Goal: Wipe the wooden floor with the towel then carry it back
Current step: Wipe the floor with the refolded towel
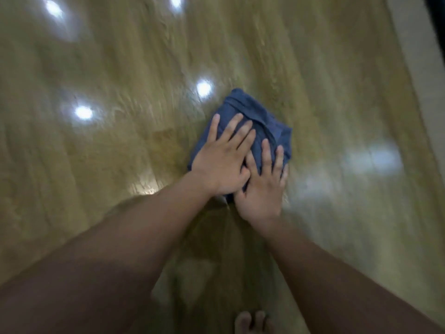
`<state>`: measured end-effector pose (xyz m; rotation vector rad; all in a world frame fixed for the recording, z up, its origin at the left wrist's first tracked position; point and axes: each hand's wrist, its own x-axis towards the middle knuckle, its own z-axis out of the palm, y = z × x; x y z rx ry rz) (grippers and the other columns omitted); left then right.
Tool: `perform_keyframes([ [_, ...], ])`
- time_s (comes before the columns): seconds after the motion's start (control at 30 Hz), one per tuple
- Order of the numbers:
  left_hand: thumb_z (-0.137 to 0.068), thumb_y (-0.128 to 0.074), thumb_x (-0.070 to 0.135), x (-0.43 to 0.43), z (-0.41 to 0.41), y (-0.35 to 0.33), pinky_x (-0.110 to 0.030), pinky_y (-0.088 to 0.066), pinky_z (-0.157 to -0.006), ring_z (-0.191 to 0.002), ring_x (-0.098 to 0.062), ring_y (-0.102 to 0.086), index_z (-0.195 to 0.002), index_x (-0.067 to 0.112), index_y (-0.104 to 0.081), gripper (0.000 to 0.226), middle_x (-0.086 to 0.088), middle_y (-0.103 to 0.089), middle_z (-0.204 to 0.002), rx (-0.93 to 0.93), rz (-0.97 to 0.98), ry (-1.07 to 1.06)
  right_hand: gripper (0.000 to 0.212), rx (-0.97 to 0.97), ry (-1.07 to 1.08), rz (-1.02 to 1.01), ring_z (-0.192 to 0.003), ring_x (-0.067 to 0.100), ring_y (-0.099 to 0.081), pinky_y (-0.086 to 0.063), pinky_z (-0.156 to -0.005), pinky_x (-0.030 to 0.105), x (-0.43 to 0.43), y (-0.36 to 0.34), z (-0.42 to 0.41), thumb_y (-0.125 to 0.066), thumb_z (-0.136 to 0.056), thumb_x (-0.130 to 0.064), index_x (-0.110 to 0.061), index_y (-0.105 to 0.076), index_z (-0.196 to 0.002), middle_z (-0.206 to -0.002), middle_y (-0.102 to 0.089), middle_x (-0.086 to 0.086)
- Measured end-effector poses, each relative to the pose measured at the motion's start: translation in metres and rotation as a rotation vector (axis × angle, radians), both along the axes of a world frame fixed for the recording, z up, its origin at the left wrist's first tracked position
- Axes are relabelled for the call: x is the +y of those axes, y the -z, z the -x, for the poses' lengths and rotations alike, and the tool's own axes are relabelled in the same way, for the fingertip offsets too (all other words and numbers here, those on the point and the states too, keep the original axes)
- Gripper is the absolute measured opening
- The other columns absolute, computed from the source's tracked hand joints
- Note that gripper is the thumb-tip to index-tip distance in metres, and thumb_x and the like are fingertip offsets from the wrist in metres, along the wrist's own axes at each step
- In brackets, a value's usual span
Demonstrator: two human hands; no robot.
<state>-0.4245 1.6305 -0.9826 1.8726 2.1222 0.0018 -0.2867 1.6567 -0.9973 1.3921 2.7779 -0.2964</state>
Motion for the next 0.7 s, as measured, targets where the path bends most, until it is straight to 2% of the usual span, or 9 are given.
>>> perform_keyframes([
  [0.17,-0.095,-0.02,0.046,0.006,-0.027,-0.002,-0.062,0.012,-0.117,-0.152,-0.027,0.014,-0.158,0.015,-0.006,0.072,-0.001,0.002,-0.167,0.035,0.021,-0.021,0.067,-0.02,-0.106,-0.028,-0.15,0.044,-0.015,-0.022,-0.113,0.063,0.019,-0.004,-0.031,-0.041,-0.084,-0.046,-0.021,-0.049,-0.146,-0.163,-0.026,0.012],
  [0.3,-0.097,-0.021,0.047,-0.008,-0.021,-0.004,-0.064,0.007,-0.117,-0.153,-0.023,0.01,-0.159,0.017,-0.009,0.07,0.001,-0.002,-0.167,-0.007,0.019,-0.043,0.067,-0.054,-0.134,-0.071,-0.149,0.048,-0.015,-0.026,-0.109,0.066,0.015,-0.004,-0.024,-0.04,-0.086,-0.048,-0.024,-0.048,-0.147,-0.162,-0.027,0.013],
  [0.4,-0.097,-0.026,0.049,-0.041,0.0,-0.001,-0.067,0.003,-0.116,-0.153,-0.021,0.005,-0.158,0.019,-0.014,0.069,0.001,-0.007,-0.167,-0.017,-0.037,-0.134,0.063,-0.033,-0.241,-0.089,-0.148,0.048,-0.017,-0.028,-0.107,0.067,0.005,-0.006,-0.001,-0.041,-0.088,-0.046,-0.024,-0.049,-0.147,-0.161,-0.029,0.014],
  [0.57,-0.089,-0.043,0.046,-0.174,0.062,0.004,-0.066,-0.011,-0.116,-0.151,-0.02,-0.017,-0.15,0.015,-0.039,0.069,-0.002,-0.032,-0.16,-0.067,-0.179,-0.459,0.066,0.014,-0.531,-0.046,-0.151,0.045,-0.008,-0.017,-0.112,0.068,-0.089,-0.003,0.085,-0.044,-0.086,-0.052,-0.035,-0.04,-0.151,-0.165,-0.021,0.008],
  [0.7,-0.087,-0.044,0.045,-0.32,0.102,0.005,-0.06,-0.018,-0.117,-0.151,-0.021,-0.018,-0.15,0.015,-0.039,0.07,-0.003,-0.032,-0.16,-0.034,-0.156,-0.686,0.072,0.061,-0.747,0.026,-0.151,0.045,-0.007,-0.011,-0.112,0.07,-0.208,-0.003,0.152,-0.048,-0.081,-0.058,-0.039,-0.04,-0.15,-0.166,-0.021,0.006],
])
